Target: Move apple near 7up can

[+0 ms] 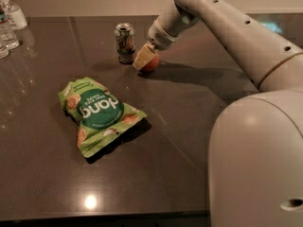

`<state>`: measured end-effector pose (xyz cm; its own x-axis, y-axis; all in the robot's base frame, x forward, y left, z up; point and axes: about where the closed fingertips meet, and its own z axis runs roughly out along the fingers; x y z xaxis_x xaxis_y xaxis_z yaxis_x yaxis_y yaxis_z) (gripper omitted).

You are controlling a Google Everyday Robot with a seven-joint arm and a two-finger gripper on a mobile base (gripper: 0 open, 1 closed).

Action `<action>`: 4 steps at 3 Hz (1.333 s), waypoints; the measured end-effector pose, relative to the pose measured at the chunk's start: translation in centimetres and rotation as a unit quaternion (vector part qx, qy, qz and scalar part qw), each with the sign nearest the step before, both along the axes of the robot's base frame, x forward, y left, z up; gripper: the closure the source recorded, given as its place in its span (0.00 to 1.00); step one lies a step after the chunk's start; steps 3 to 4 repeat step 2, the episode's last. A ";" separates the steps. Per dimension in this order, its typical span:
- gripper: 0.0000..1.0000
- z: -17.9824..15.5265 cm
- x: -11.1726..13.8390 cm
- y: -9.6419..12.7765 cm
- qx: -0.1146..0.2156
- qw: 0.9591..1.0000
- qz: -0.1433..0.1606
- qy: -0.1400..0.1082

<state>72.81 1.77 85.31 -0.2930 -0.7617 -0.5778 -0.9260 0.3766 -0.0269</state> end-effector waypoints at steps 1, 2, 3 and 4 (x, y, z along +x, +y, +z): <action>0.00 0.0 0.0 0.0 0.000 1.000 0.000 0.000; 0.00 0.0 0.0 0.0 0.000 1.000 0.000 0.000; 0.00 0.0 0.0 0.0 0.000 1.000 0.000 0.000; 0.00 0.0 0.0 0.0 0.000 1.000 0.000 0.000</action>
Offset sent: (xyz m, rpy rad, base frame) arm 0.0000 0.0000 0.0001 0.0000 0.0001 0.0001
